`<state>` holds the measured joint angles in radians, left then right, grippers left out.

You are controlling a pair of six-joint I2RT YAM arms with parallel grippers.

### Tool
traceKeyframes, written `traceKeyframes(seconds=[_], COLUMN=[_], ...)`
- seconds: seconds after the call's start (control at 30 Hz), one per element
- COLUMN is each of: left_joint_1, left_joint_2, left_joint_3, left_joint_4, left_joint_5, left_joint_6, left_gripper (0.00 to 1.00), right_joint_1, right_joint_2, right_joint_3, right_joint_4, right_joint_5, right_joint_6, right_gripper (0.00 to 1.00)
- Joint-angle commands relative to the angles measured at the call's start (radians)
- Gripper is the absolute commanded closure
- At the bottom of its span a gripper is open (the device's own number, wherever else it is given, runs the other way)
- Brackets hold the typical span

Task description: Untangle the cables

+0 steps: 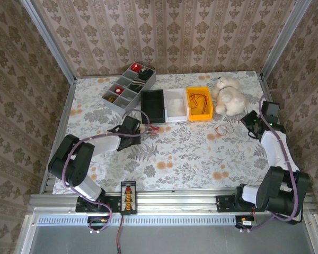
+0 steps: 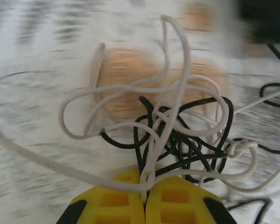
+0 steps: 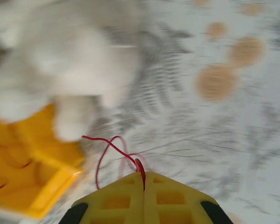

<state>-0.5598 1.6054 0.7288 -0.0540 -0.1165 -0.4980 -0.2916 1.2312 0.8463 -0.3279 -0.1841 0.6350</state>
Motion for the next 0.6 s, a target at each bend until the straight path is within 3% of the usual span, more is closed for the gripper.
traceKeyframes(seconds=[0.0,0.3,0.57], left_joint_1=[-0.065,-0.075,-0.075], left_joint_2=[0.057,0.114,0.126], left_joint_3=[0.013,0.082,0.098], left_joint_4=[0.09,0.044,0.024], left_joint_5=[0.331,0.37,0.361], left_joint_6=[0.154,0.184,0.182], left_gripper=[1.0,1.0,1.0], right_joint_1=[0.065,0.142,0.196], right_joint_2=[-0.053,0.003,0.184], right_joint_3=[0.1,0.382,0.484], right_joint_4=[0.094,0.066,0.132], right_joint_5=[-0.147,-0.133,-0.144], right_joint_6=[-0.047,-0.029,-0.016], right_gripper=[1.0,1.0,1.0])
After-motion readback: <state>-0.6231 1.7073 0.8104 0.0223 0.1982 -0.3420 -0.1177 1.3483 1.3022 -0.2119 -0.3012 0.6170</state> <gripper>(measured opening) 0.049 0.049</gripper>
